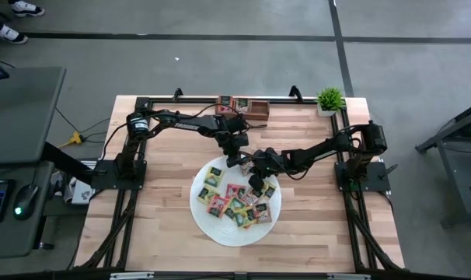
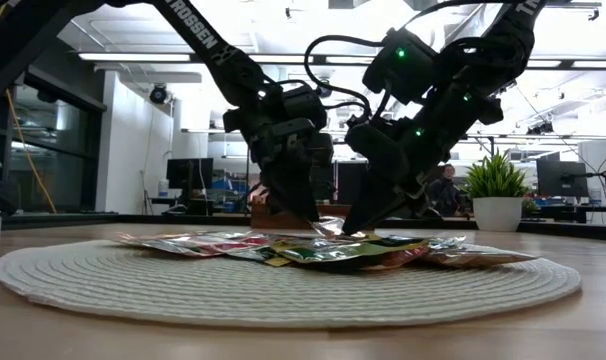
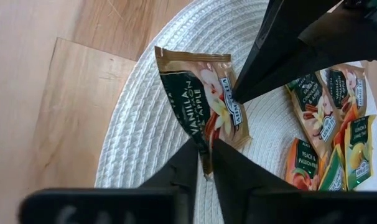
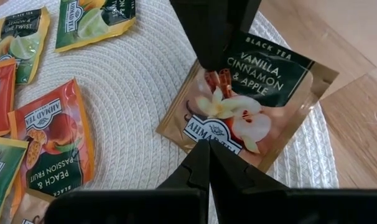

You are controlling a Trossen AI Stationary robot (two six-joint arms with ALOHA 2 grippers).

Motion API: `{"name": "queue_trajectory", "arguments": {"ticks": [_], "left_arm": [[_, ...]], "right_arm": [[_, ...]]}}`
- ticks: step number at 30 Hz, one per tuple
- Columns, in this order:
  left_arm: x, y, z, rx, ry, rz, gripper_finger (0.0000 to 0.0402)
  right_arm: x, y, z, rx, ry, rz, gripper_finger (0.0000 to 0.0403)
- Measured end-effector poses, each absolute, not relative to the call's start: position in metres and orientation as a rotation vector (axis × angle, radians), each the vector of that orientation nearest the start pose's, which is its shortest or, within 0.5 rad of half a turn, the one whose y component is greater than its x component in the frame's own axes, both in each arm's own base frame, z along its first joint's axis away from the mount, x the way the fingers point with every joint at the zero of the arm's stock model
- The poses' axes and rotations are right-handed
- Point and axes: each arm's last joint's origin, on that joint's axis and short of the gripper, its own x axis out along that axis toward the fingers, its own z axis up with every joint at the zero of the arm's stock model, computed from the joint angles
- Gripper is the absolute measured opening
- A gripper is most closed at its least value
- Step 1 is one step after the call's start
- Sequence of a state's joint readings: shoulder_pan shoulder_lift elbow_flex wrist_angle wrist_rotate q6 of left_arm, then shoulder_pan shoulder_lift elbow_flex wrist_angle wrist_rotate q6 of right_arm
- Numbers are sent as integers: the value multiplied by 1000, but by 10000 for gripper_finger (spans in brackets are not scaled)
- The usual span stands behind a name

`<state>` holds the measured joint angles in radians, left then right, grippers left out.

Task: Pick & Place Tea
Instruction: Put the brown tea bag into the middle section of the wooden organizer

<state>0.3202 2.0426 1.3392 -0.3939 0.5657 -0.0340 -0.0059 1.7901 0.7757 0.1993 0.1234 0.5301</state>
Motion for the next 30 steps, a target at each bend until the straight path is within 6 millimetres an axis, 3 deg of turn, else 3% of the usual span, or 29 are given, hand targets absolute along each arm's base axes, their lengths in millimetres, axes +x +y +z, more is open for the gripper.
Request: {"name": "queue_trajectory", "arguments": {"ticks": [3,16,24,30], "left_arm": [[392,114,144,-501,998,-204,7],[392,113,144,-492,996,-209,1],[391,113,144,-478,998,-218,0],[391,114,144,-471,998,-224,0]], "right_arm": [[324,-5,115,452,760,-334,0],[324,-6,118,456,750,-334,0],[320,-6,145,462,671,-325,0],[306,-6,170,463,670,-342,0]]}}
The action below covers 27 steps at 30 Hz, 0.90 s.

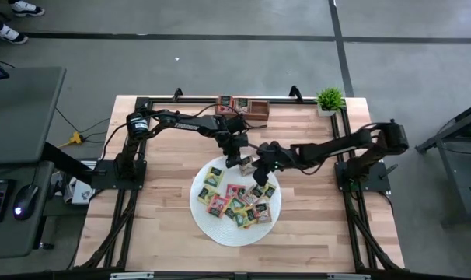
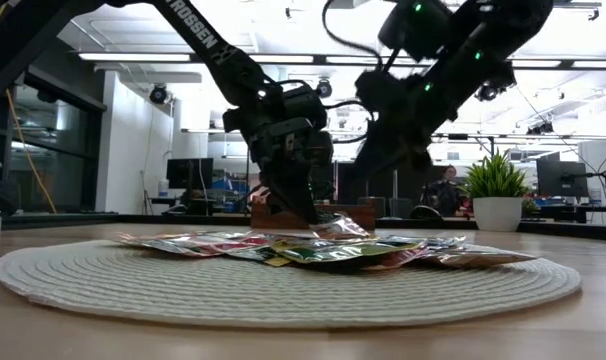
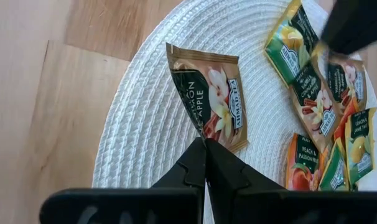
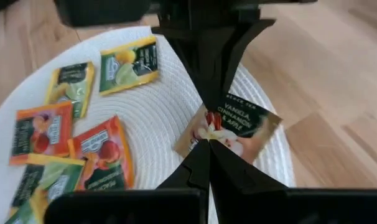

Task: Pick & Place Tea
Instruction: Put the brown tea bag into the middle section of the wooden organizer

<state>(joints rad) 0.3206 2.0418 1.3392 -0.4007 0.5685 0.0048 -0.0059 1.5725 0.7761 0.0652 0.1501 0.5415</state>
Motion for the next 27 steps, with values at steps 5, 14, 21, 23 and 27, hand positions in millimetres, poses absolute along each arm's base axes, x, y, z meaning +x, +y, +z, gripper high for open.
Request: {"name": "queue_trajectory", "arguments": {"ticks": [5,14,21,23,27], "left_arm": [[391,119,152,-434,1008,-269,0],[401,133,208,-142,1086,-236,0],[405,145,250,94,1111,-141,0],[402,154,258,127,1114,-102,0],[389,186,265,112,1112,-34,0]], "right_arm": [[287,-6,192,462,706,-355,0],[253,-7,214,484,782,-443,0],[242,-7,210,509,876,-491,0],[241,-7,209,513,894,-489,0],[240,-6,205,538,902,-484,0]]}}
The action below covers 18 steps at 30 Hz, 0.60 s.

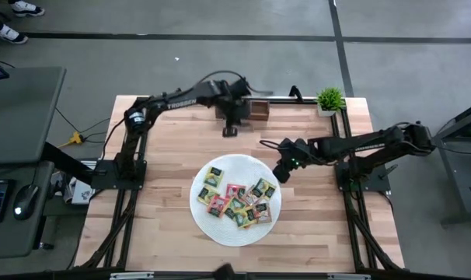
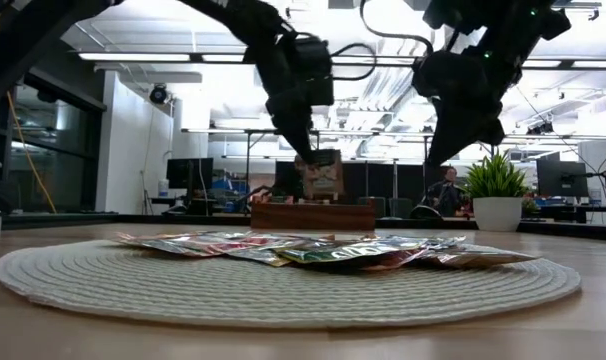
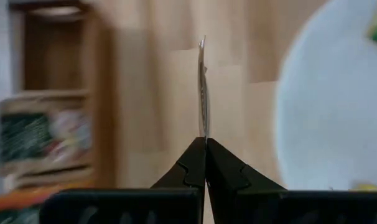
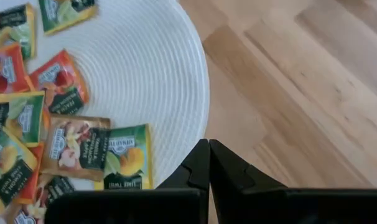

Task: Pick & Place Tea
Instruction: Put the brown tea bag into the middle section of the wooden organizer

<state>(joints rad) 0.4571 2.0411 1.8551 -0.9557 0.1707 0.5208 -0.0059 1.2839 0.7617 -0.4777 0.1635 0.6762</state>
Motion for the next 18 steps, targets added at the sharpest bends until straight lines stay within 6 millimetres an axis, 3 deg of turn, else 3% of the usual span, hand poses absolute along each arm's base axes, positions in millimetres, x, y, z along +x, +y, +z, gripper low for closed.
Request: {"name": "queue_trajectory", "arguments": {"ticks": [5,9,18], "left_arm": [[366,229,266,45,1091,25,0],[352,252,267,53,1074,54,0],[352,268,272,87,952,58,0]], "right_arm": [[238,-6,201,568,903,-480,0],[240,-6,202,570,883,-475,0],[243,-6,204,568,848,-460,0]]}}
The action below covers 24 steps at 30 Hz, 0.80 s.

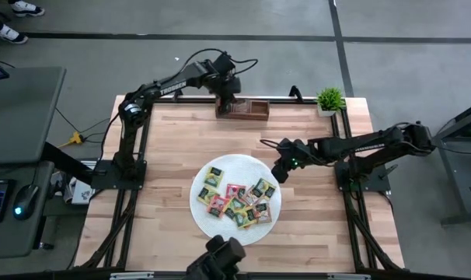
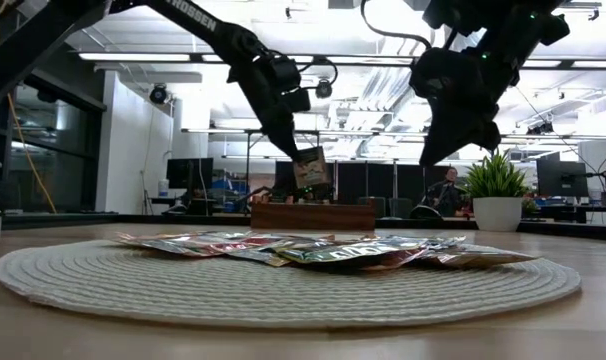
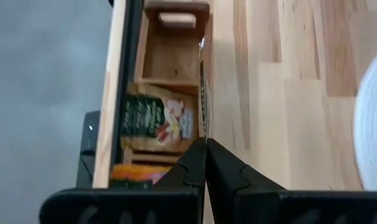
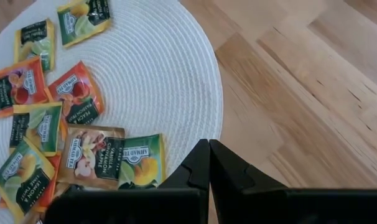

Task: Pick & Place Tea
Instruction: Put the brown tea bag into the middle section of the wooden organizer

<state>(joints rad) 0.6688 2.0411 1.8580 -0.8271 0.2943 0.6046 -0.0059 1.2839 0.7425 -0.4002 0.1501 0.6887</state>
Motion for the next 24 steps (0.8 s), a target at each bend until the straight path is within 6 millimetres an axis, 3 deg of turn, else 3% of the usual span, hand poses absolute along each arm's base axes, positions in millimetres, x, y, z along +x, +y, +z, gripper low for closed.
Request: {"name": "queue_trajectory", "arguments": {"ticks": [6,15,24], "left_arm": [[356,270,278,133,922,55,0],[368,290,283,139,972,67,0],[375,296,272,135,1068,40,0]], "right_arm": [[243,-6,204,570,846,-460,0],[243,-6,204,572,838,-474,0],[243,-7,205,569,826,-488,0]]}}
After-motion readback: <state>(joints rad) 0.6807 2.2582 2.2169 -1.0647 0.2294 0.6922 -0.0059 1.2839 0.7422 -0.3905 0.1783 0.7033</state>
